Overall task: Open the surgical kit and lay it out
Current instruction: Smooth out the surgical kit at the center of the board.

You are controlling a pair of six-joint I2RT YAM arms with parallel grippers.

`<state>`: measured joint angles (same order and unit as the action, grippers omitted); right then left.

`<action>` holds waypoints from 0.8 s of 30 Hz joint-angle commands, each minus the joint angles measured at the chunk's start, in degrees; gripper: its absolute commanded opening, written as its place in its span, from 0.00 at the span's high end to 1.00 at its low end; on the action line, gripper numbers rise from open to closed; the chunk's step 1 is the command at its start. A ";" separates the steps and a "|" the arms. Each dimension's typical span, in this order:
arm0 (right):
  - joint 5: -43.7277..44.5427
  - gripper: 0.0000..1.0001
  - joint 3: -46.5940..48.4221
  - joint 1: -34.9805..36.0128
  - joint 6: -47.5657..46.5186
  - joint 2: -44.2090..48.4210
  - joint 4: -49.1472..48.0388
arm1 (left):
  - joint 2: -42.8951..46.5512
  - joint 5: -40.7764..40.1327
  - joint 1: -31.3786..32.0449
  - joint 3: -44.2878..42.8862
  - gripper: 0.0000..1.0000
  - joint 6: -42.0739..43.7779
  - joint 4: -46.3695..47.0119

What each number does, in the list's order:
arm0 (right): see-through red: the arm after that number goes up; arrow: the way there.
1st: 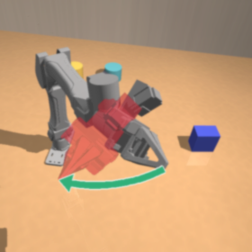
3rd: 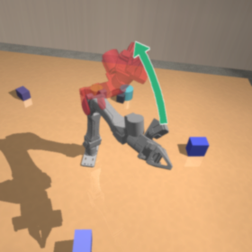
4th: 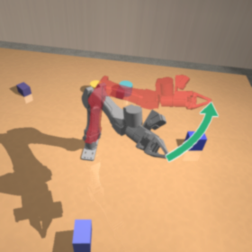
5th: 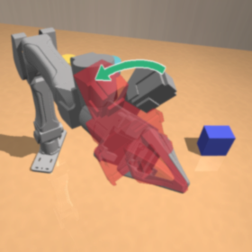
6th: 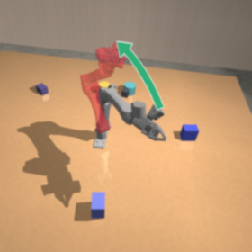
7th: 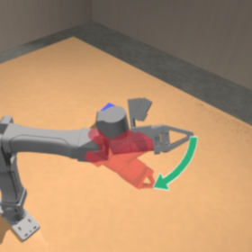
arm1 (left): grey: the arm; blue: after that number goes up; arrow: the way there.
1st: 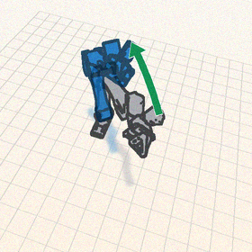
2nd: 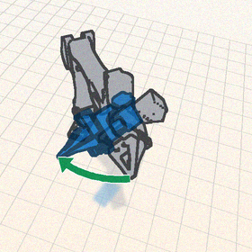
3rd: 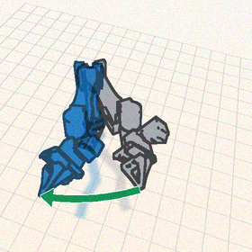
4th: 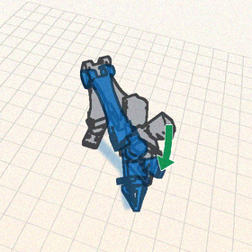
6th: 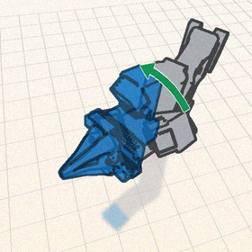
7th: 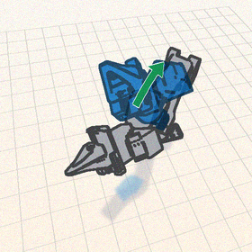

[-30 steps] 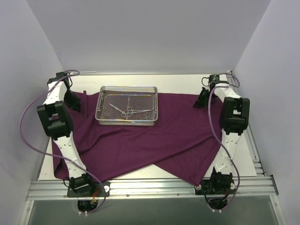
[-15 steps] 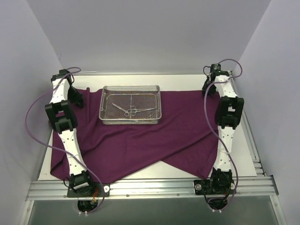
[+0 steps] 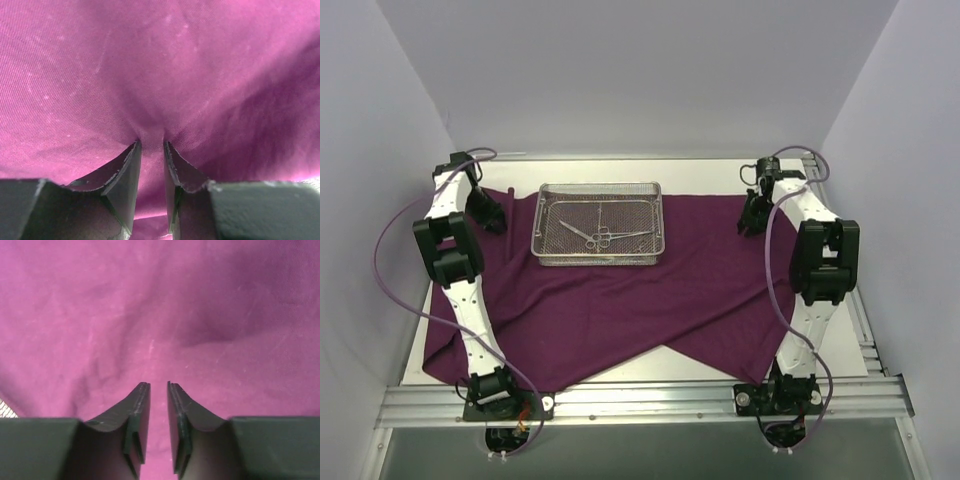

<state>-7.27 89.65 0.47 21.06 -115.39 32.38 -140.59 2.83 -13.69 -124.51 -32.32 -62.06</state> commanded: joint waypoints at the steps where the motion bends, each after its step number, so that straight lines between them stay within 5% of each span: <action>1: 0.94 0.81 -3.42 -0.82 1.35 -0.35 -1.78 | 1.99 -1.16 0.16 3.13 0.65 -0.56 0.45; 5: 4.09 0.99 -3.95 -1.26 1.88 -4.47 -2.85 | -1.25 -1.69 -0.02 0.41 0.65 -0.29 -1.48; 14: 12.27 1.00 1.31 -5.47 3.37 -17.74 -3.02 | -8.64 -1.25 0.07 -11.09 0.66 -0.64 -5.26; 21: 19.22 1.00 19.75 -10.92 2.15 -29.79 1.27 | -14.09 6.92 0.60 -19.00 0.70 -3.89 0.45; 24: 17.90 1.00 34.85 -11.98 2.49 -37.34 8.20 | -17.34 10.08 0.42 -22.26 0.75 -7.14 3.61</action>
<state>-0.34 120.14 -7.90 24.60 -140.03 37.12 -152.05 9.17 -13.65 -144.22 -35.79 -66.52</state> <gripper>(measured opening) 0.027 0.259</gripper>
